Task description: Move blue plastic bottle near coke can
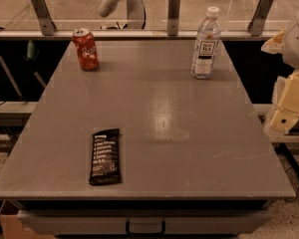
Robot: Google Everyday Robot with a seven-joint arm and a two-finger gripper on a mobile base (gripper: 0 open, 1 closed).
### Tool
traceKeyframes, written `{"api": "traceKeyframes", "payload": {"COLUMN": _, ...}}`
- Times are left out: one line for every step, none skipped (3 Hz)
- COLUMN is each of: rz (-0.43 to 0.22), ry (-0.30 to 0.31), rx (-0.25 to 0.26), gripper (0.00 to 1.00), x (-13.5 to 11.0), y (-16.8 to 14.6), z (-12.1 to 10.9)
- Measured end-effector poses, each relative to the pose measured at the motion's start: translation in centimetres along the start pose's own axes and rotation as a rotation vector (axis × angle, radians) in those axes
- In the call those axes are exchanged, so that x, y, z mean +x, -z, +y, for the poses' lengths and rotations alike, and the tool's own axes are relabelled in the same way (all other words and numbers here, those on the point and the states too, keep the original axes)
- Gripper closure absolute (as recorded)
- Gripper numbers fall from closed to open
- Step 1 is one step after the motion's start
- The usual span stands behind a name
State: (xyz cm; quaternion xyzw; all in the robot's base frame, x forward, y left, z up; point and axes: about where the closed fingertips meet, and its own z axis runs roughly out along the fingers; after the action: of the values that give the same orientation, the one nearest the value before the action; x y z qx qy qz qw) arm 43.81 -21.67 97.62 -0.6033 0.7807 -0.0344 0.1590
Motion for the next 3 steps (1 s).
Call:
{"api": "traceKeyframes", "payload": {"rz": 0.000, "ry": 0.000, "rx": 0.000, "gripper": 0.00, "x": 0.0, "y": 0.0, "z": 0.0}}
{"api": "traceKeyframes", "payload": {"rz": -0.065, "ry": -0.030, "rx": -0.020, "gripper": 0.00, "x": 0.3, "y": -2.4, "z": -1.9}}
{"api": "traceKeyframes", "payload": {"rz": -0.172, "ry": -0.072, "rx": -0.017, "gripper": 0.00, "x": -0.1, "y": -6.0, "z": -6.1}}
